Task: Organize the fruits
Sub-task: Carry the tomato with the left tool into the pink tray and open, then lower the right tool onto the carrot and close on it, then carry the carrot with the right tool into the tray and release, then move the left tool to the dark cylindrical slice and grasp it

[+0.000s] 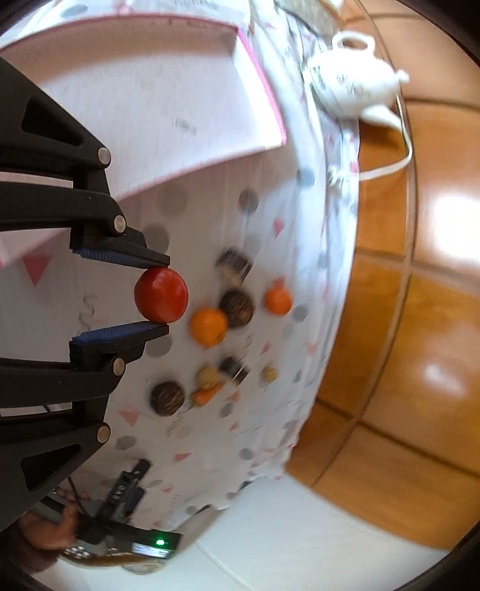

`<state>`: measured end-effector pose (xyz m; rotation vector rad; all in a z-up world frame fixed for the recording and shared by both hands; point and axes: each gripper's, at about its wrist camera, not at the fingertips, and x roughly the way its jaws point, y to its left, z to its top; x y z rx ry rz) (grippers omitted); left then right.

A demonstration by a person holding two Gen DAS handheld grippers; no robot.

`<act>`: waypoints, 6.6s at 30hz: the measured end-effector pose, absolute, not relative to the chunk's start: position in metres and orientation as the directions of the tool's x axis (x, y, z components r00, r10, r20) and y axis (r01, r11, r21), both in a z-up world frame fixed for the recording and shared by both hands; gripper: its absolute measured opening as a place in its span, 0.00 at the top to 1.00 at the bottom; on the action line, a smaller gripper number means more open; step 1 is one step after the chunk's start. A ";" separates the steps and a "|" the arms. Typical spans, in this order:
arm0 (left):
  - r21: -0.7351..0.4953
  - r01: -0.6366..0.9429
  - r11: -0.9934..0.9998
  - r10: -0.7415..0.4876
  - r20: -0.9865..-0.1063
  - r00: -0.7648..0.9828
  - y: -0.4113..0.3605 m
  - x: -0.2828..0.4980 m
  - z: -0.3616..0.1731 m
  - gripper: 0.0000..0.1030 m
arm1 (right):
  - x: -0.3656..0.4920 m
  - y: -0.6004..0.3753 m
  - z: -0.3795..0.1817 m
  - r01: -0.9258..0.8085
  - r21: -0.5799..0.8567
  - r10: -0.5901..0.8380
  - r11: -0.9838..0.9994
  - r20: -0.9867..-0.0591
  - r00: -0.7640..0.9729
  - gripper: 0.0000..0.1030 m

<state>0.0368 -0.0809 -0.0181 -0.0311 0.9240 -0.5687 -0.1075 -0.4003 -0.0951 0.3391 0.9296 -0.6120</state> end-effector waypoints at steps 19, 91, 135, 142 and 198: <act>-0.287 0.022 0.958 -0.246 -0.777 0.579 0.086 0.083 -0.049 0.72 | -0.105 -0.396 -0.095 0.637 -0.001 -0.357 0.771 -0.829 0.431 0.07; -0.202 -0.186 0.962 -0.028 -0.746 0.665 0.115 0.024 -0.033 0.24 | 0.041 -0.328 -0.084 0.289 0.070 -0.092 0.955 -0.854 0.512 0.79; -0.244 -0.234 0.941 -0.039 -0.765 0.643 0.136 0.016 -0.046 0.22 | 0.048 -0.048 -0.065 -0.453 0.124 0.331 0.883 -0.849 0.412 0.69; -0.243 -0.218 0.945 -0.049 -0.765 0.642 0.133 0.016 -0.046 0.22 | 0.034 -0.074 -0.047 -0.382 0.148 0.332 0.912 -0.814 0.477 0.67; -0.203 0.310 0.929 -0.341 -0.796 0.500 -0.066 0.076 -0.030 0.47 | -0.087 -0.390 -0.052 0.526 0.100 -0.235 0.845 -0.814 0.532 0.66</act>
